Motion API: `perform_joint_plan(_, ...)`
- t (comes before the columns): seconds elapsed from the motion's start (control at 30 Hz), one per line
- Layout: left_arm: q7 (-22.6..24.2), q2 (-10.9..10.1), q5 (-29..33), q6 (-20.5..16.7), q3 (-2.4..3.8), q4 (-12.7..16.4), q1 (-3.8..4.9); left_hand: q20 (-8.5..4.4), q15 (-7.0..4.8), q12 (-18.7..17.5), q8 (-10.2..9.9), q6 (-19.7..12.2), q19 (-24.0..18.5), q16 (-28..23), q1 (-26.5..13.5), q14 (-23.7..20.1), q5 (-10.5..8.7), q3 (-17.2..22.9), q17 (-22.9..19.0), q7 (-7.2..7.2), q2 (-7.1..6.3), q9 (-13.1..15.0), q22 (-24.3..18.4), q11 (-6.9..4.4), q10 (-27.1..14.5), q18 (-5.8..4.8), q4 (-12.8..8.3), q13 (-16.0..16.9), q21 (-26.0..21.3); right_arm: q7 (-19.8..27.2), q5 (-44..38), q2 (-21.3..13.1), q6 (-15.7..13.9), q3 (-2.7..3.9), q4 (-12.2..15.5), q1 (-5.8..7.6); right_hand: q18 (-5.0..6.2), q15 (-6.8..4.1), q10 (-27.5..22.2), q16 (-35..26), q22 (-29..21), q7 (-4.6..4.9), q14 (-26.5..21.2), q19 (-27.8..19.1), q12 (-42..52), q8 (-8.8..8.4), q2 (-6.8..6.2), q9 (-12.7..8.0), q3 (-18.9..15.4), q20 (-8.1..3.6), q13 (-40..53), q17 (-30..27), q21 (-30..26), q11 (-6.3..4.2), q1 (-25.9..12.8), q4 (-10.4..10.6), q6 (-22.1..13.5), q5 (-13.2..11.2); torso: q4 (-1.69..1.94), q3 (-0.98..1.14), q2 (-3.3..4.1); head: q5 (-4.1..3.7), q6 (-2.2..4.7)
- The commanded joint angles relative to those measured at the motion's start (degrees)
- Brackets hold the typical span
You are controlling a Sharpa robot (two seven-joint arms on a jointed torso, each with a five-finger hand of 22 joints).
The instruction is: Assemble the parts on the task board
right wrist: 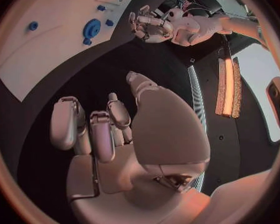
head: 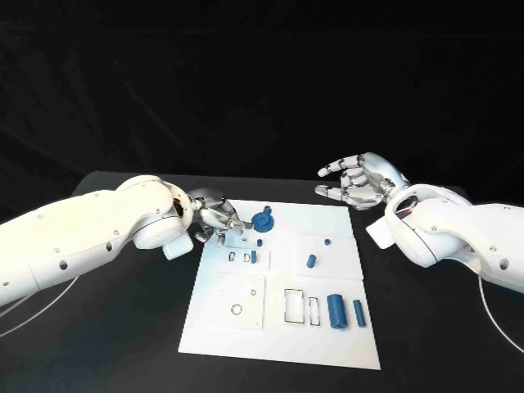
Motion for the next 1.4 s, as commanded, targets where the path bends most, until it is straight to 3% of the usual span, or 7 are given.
perform_joint_plan(0.03,-6.55,1.16,-3.88,4.87,-0.07,-0.76,0.29,-0.30,-0.18,-3.16,-1.17,-0.21,-0.52,1.56,0.30,1.42,0.05,0.61,2.09,0.05,-0.16,-0.19,-1.97,-0.11,-2.89,-0.33,-0.05,-4.68,-0.68,0.09,1.17,-0.06,0.74,0.02,-0.10,0.05,0.99,0.34,-0.26,-0.16,1.39,-0.14,3.85,-0.36,-0.02,0.27,0.15,-0.06,-0.03,0.09,-0.01,6.35,-0.35,-0.19,0.28,0.21,0.42,0.10,0.10,0.00,0.01,-0.17,-0.17)
perform_joint_plan(0.1,-7.06,1.80,-3.95,5.08,-0.21,-1.24,0.41,-0.61,-0.38,-5.37,-2.09,-0.36,-0.69,3.28,0.66,3.06,0.05,1.05,3.98,0.06,-0.12,-0.30,-3.43,-0.18,-4.38,-0.04,-0.04,-7.52,-1.42,-0.12,0.96,-0.05,0.77,0.02,-0.15,0.06,0.99,0.34,-0.26,-0.16,1.39,-0.14,3.85,-0.36,-0.02,0.27,0.15,-0.06,-0.03,0.09,-0.01,6.35,-0.35,-0.19,0.28,0.21,0.42,0.10,0.08,0.03,0.00,-0.26,-0.04)
perform_joint_plan(0.13,-7.22,2.14,-3.94,5.19,-0.30,-1.52,0.49,-1.64,-0.25,-8.29,-3.18,-0.64,0.18,58.32,1.07,12.58,0.00,1.69,37.94,-1.15,-0.07,-0.38,-4.46,-0.96,-6.17,0.32,-0.02,-10.88,-2.19,-0.24,0.82,-0.04,0.77,0.02,-0.17,0.07,0.99,0.34,-0.26,-0.16,1.39,-0.14,3.85,-0.36,-0.02,0.27,0.15,-0.06,-0.03,0.09,-0.01,6.35,-0.35,-0.19,0.28,0.21,0.42,0.10,0.07,0.01,-0.01,-0.23,-0.07)
perform_joint_plan(0.43,-6.63,4.33,-3.01,6.04,-1.17,-3.25,0.81,-1.28,-0.68,-12.26,-5.14,-1.87,5.35,62.90,5.55,12.82,0.09,5.99,40.92,0.28,0.14,0.16,0.82,-0.10,-10.16,-1.24,-0.97,-15.19,-0.66,-1.10,0.26,-0.05,1.02,0.02,-0.29,0.10,1.12,0.33,-0.31,-0.49,1.01,-0.15,3.64,-0.67,-0.06,0.30,0.18,-0.07,0.01,0.09,-0.08,5.51,-0.85,-0.20,0.39,0.20,0.42,0.09,-0.04,-0.10,0.05,-0.19,-0.29)
perform_joint_plan(0.6,-6.54,4.99,-3.73,7.41,-1.84,-3.31,0.84,-0.86,-0.37,7.64,-2.38,-1.23,8.22,65.58,6.07,13.42,-0.04,9.12,42.72,0.08,-0.60,2.56,9.43,-0.14,3.67,-2.69,-0.76,12.01,3.66,-1.41,0.04,-0.12,1.21,0.02,-0.19,0.10,1.21,0.32,-0.36,-0.61,0.75,-0.15,3.56,-0.88,-0.10,0.32,0.21,-0.08,0.05,0.08,-0.15,5.20,-1.19,-0.21,0.45,0.20,0.43,0.09,-0.09,-0.12,0.08,-0.21,-0.39)
perform_joint_plan(0.73,-6.80,5.54,-4.20,7.71,-2.22,-3.52,0.84,-1.28,-0.84,12.09,0.64,0.96,8.63,65.58,4.39,13.42,-0.37,8.97,42.72,-0.66,-0.67,4.52,10.82,-0.67,8.79,-2.91,-0.19,19.84,4.43,-1.61,-0.11,-0.17,1.32,0.01,-0.15,0.10,1.20,0.31,-0.38,-0.68,0.76,-0.16,3.52,-0.87,-0.11,0.33,0.23,-0.08,0.06,0.08,-0.17,5.02,-1.18,-0.21,0.48,0.20,0.44,0.09,0.07,-0.10,0.06,-0.31,-0.55)
perform_joint_plan(1.4,-8.12,7.07,-3.96,8.07,-2.67,-4.30,0.84,-1.91,-1.47,12.20,2.85,0.09,8.79,65.58,-7.58,13.42,-0.89,-0.33,42.72,-1.43,-0.88,8.03,11.71,-1.35,9.00,-3.04,0.07,20.34,4.92,-2.27,-0.68,0.29,1.84,0.01,-0.62,0.09,1.23,0.29,-0.29,-0.83,0.67,-0.19,3.43,-0.93,-0.03,0.44,0.27,-0.08,0.09,0.07,-0.11,4.72,-1.31,-0.23,0.51,0.27,0.55,0.07,0.06,-0.05,0.04,-0.25,-0.59)
